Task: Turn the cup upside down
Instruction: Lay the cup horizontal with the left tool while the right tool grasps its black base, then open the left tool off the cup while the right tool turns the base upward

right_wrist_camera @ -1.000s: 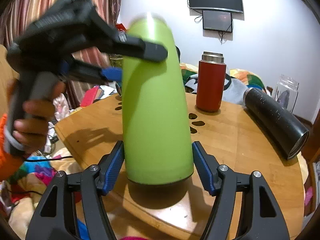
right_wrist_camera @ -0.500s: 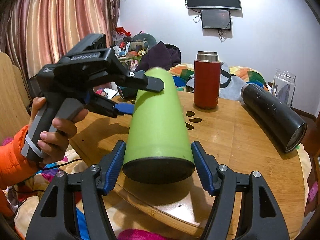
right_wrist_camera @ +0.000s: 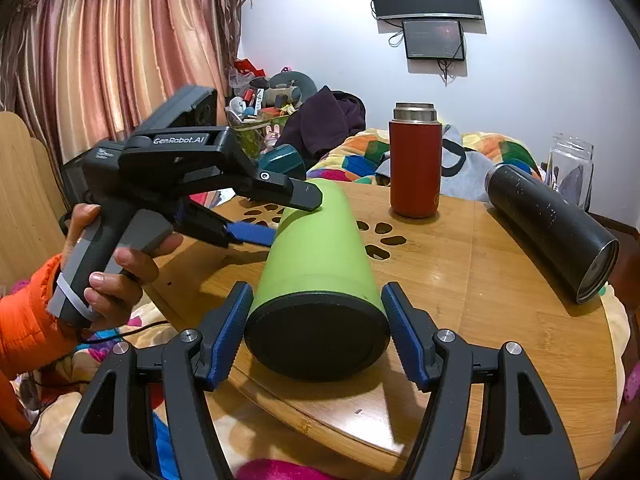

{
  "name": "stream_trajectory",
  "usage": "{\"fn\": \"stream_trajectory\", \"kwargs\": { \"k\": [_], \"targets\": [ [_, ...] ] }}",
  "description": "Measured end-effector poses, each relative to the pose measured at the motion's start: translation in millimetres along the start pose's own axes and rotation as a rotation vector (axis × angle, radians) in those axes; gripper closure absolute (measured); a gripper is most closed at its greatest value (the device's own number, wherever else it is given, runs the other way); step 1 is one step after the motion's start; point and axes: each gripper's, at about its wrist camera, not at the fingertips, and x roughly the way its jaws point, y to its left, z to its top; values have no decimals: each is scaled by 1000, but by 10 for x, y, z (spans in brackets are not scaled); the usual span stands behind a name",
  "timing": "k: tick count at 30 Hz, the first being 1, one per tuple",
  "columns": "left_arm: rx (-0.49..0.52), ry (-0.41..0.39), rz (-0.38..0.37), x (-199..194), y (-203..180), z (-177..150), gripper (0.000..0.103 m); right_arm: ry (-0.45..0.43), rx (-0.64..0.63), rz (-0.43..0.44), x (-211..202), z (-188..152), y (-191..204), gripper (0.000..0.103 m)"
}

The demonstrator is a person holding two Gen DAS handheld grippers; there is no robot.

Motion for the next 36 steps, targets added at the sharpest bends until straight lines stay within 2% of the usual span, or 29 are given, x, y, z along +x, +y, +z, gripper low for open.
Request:
{"fn": "stream_trajectory", "kwargs": {
  "k": [2,6,9,12,13,19,24,30,36],
  "targets": [
    [84,-31,76,-73,-149,-28,26,-1,-3,-2,10,2,4,40],
    [213,-89,176,-150,-396,-71,27,0,8,9,13,-3,-25,39],
    [322,-140,236,-180,-598,-106,35,17,24,40,61,-22,-39,38],
    [386,-137,223,-139,-738,-138,52,33,18,47,118,-38,-10,38],
    [401,-125,227,-97,-780,-135,60,36,12,44,127,-40,5,38],
    [435,-122,237,-57,-811,-127,82,39,0,11,104,-37,29,40],
    [461,-142,243,-123,-845,-155,83,-22,-18,-11,-114,66,60,40],
    [467,-168,197,-211,-907,-141,83,-95,-52,-35,-390,231,127,40],
    [494,-193,193,-317,-932,-166,83,-112,-71,-45,-531,399,143,40]
  ]
}}
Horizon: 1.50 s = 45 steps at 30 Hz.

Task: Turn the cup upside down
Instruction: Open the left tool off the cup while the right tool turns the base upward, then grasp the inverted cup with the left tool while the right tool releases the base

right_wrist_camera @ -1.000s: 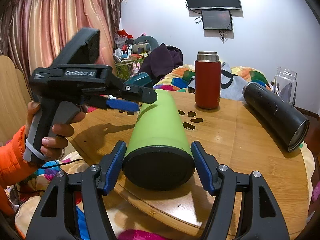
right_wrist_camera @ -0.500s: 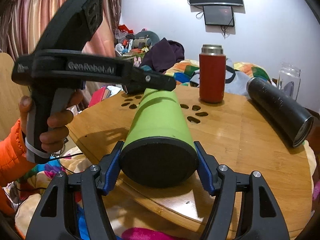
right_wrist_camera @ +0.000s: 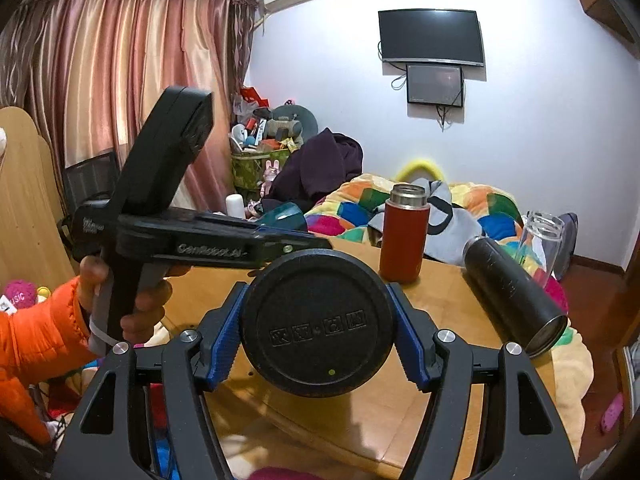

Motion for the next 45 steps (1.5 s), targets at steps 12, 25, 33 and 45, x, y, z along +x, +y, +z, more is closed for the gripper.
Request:
{"fn": "stream_trajectory", "kwargs": {
  "k": [12,25,33,45],
  "targets": [
    [161,-48,77,-272,-83,-441,27,43,-8,-9,87,137,16,40],
    [339,-120,76,146,-583,-494,19,55,11,-18,28,247,-58,40],
    [385,-173,45,161,-699,-466,17,58,-56,-12,-66,262,29,37],
    [297,-184,26,67,-528,-278,30,-6,-57,-9,-324,273,-50,22]
  ]
}}
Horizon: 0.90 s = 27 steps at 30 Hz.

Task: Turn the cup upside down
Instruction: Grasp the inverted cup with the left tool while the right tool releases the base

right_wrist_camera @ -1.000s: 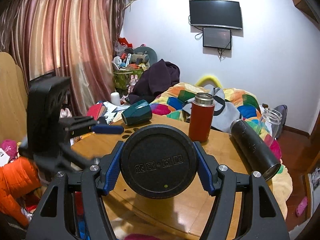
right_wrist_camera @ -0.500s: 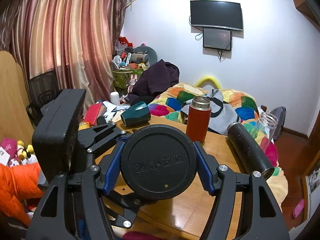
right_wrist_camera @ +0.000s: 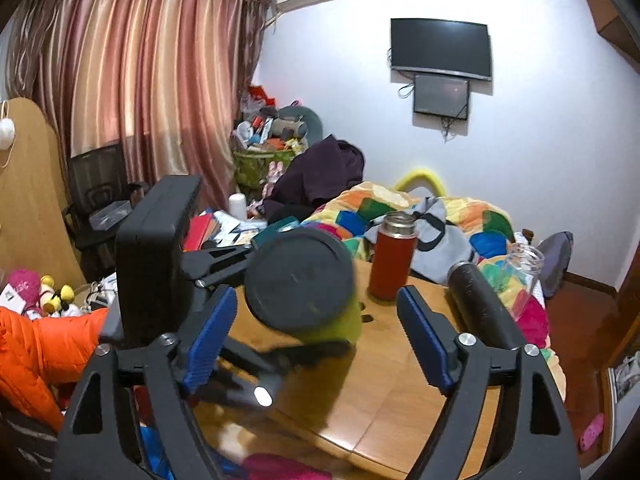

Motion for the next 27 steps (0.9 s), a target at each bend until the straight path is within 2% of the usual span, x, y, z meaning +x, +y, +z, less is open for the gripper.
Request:
{"fn": "stream_trajectory", "kwargs": {
  "k": [5,17,27],
  "targets": [
    [-59,45,-11,9,154,119,34,-7,30,-38,-13,-10,-119,22],
    [-160,197,-51,349,412,412,35,40,85,-115,152,-182,-255,22],
    [-244,232,-49,577,570,488,36,39,133,-130,81,-266,-359,22]
  ]
}}
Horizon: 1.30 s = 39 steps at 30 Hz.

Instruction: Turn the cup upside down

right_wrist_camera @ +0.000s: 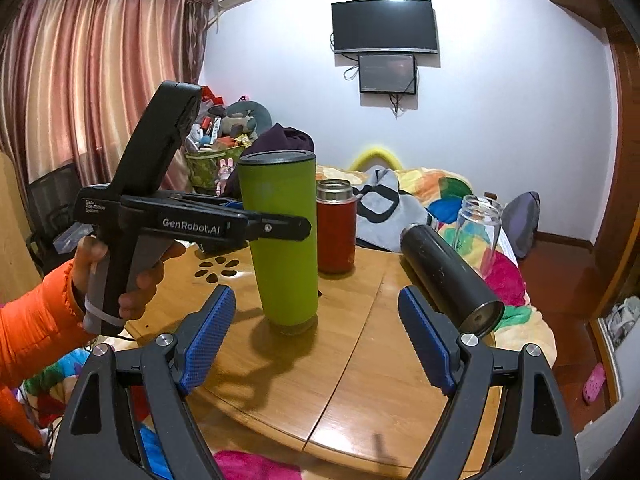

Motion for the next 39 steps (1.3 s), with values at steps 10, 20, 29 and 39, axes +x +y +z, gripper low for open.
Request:
{"fn": "stream_trajectory", "kwargs": {
  "k": [10,20,29,39],
  "targets": [
    [-6,-27,51,-162,-46,-125,31,-16,25,5,-76,9,-27,22],
    [-46,-226,228,-897,-91,-380,6,-109,12,-42,-246,150,84,13],
    [-53,-321,361,-1223,-306,-548,0,-211,63,-96,-443,303,162,0],
    [-29,-361,407,-1271,-530,-712,0,-188,106,-134,-419,235,206,0]
  ]
}}
